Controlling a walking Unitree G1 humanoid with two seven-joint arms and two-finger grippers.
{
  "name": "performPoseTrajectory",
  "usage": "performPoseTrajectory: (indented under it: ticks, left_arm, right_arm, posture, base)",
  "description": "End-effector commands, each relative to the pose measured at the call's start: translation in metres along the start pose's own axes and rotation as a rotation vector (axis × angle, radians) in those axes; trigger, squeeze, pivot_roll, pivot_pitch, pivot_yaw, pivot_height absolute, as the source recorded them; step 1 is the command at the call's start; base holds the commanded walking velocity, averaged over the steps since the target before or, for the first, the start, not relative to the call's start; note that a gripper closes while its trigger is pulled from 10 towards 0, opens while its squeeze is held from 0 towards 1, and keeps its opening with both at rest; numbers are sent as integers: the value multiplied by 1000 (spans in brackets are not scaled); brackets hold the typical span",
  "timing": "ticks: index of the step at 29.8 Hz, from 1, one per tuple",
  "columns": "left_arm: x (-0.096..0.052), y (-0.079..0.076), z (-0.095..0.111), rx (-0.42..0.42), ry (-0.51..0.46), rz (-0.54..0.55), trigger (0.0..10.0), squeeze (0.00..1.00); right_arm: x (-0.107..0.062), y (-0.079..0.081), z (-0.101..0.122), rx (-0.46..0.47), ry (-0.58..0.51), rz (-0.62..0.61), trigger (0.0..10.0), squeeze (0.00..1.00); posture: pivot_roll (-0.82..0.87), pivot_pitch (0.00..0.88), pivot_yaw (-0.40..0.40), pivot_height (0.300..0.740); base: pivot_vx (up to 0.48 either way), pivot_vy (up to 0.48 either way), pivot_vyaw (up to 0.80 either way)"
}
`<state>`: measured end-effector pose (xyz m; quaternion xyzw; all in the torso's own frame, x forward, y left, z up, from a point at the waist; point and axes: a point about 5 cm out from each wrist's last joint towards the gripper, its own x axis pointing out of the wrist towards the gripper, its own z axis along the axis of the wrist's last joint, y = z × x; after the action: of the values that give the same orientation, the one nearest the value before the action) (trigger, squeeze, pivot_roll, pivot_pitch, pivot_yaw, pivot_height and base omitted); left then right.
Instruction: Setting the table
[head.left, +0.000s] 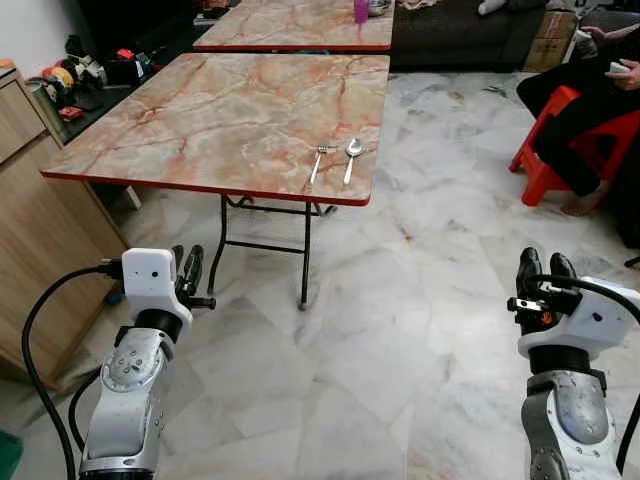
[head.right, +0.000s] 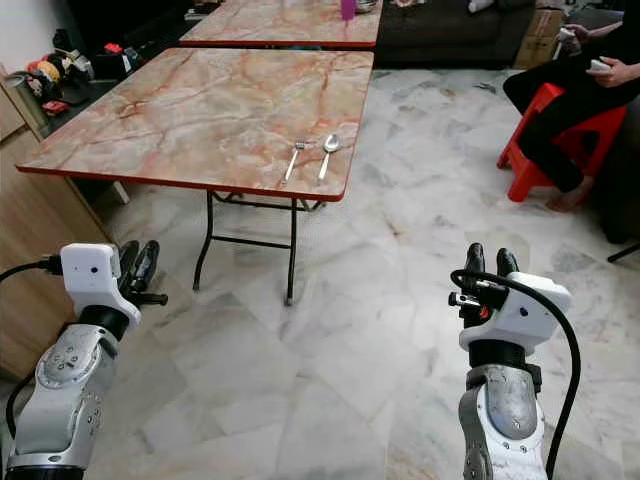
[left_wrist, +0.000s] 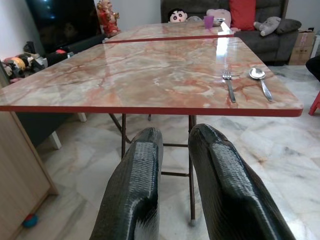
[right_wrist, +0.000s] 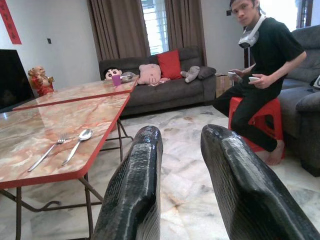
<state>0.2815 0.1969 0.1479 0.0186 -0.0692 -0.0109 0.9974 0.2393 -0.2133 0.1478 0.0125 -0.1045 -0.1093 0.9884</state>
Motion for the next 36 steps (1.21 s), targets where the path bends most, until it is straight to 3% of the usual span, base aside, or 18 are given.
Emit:
performPoseTrajectory:
  ticks: [1, 36]
  left_arm:
    - [0, 2, 1, -5, -6, 4, 10000, 0]
    - [1, 2, 3, -6, -11, -1, 10000, 0]
  right_arm:
    - [1, 2, 2, 0, -2, 8, 10000, 0]
    - [2, 1, 1, 4, -7, 6, 10000, 0]
  posture:
    - [46, 65, 50, 740]
    - [48, 67, 49, 740]
  base:
    - [352, 0, 0]
    - [366, 0, 0]
